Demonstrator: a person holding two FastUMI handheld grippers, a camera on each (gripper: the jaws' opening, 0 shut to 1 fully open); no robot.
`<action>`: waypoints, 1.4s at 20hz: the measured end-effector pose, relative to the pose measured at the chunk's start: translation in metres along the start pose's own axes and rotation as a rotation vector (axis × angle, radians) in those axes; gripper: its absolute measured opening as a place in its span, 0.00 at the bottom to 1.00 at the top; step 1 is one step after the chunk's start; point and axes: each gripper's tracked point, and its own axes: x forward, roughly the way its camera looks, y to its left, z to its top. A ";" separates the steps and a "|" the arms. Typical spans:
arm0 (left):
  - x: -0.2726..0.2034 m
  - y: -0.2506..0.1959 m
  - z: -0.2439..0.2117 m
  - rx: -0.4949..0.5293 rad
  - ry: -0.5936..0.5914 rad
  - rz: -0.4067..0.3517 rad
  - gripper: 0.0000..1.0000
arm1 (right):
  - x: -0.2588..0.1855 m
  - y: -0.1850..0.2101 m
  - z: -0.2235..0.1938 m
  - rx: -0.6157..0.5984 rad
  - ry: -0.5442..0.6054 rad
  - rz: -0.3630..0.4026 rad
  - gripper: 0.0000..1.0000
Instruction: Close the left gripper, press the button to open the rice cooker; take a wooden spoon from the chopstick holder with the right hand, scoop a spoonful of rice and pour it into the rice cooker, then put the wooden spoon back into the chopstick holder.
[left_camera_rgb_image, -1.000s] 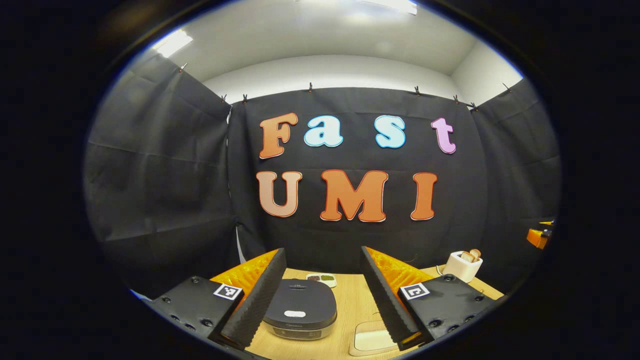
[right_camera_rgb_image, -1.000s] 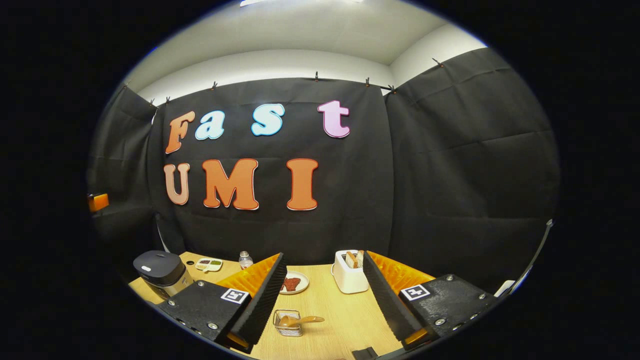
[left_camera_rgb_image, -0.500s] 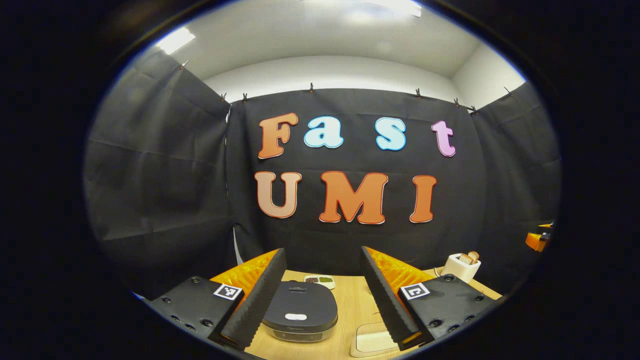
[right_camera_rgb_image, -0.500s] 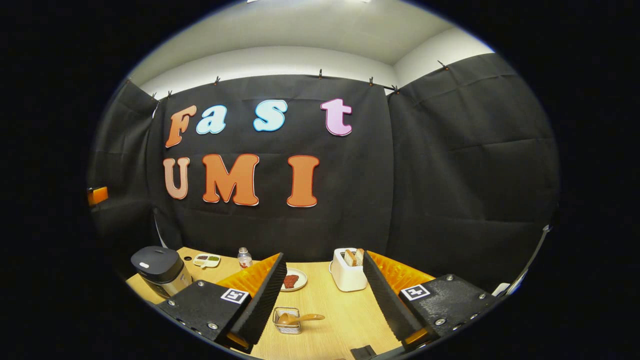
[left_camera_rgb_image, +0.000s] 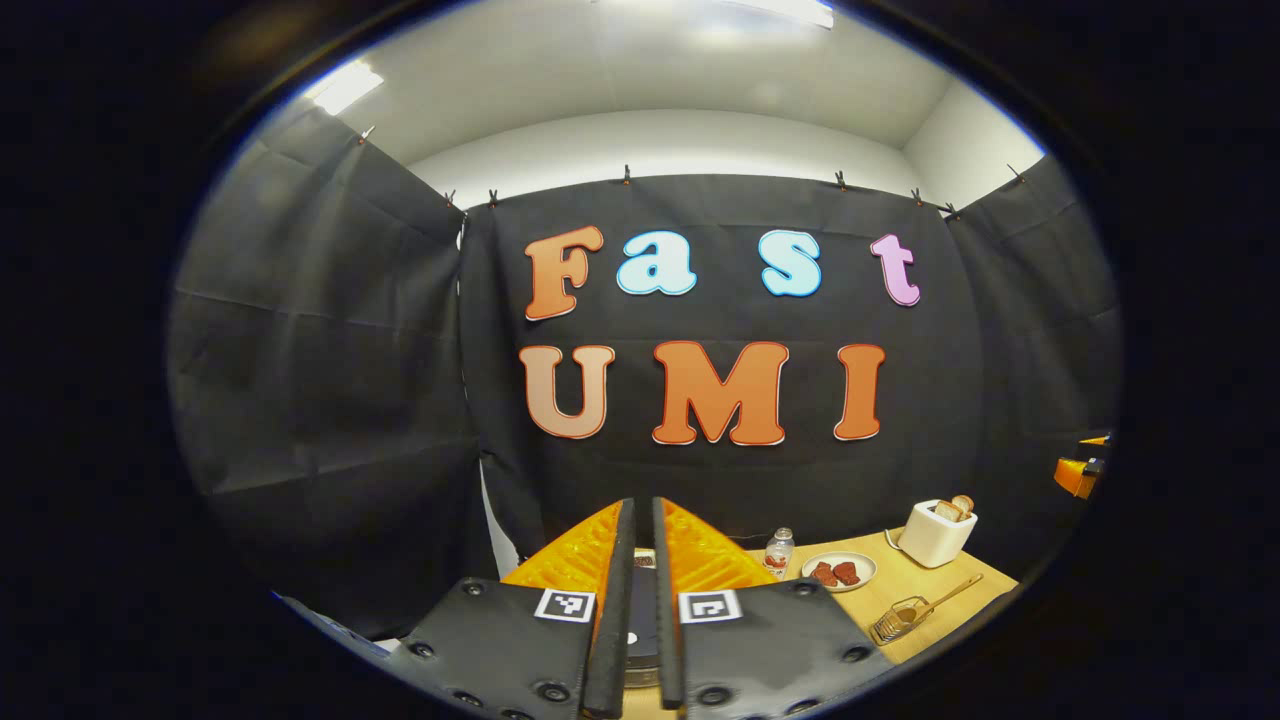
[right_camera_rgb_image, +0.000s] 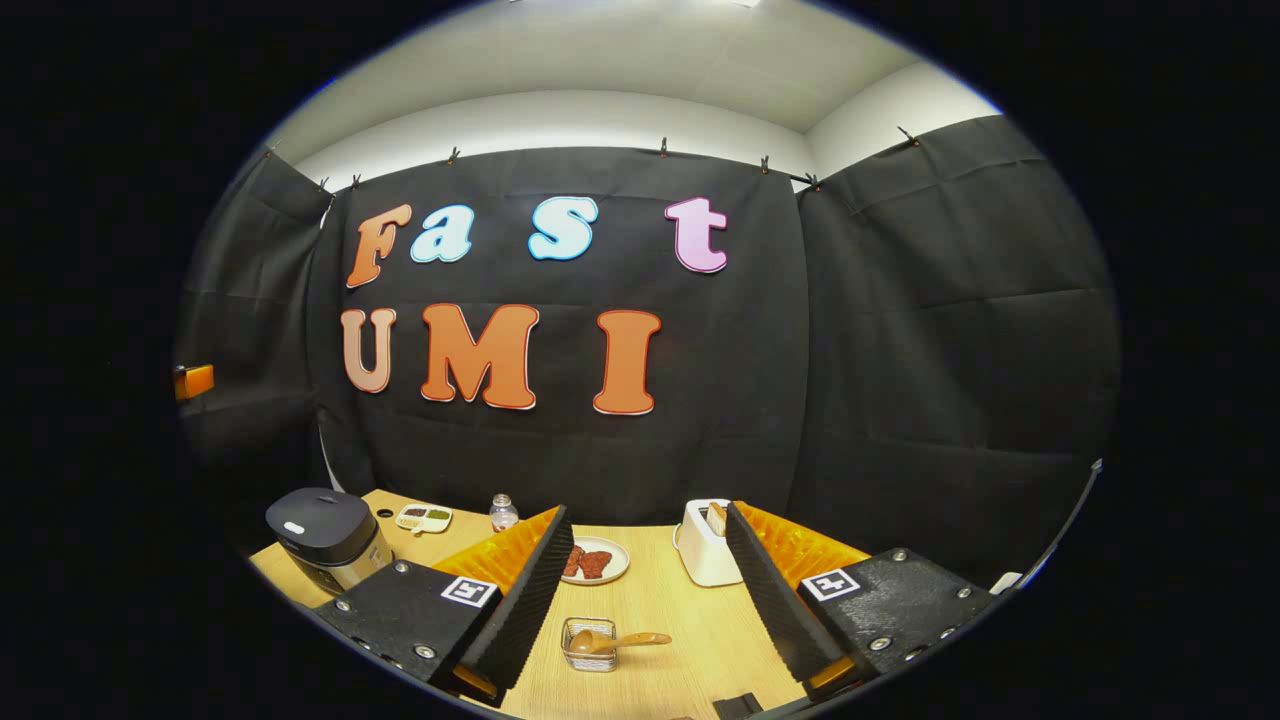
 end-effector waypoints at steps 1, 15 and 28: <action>-0.001 -0.001 -0.002 -0.010 0.005 -0.008 0.14 | 0.000 0.003 0.000 -0.001 -0.003 0.005 0.95; 0.071 0.027 -0.142 -0.029 0.218 -0.029 0.04 | -0.001 0.012 -0.009 -0.001 0.025 -0.017 0.95; 0.091 0.034 -0.275 -0.051 0.434 -0.029 0.04 | -0.005 0.006 -0.032 0.038 0.096 -0.070 1.00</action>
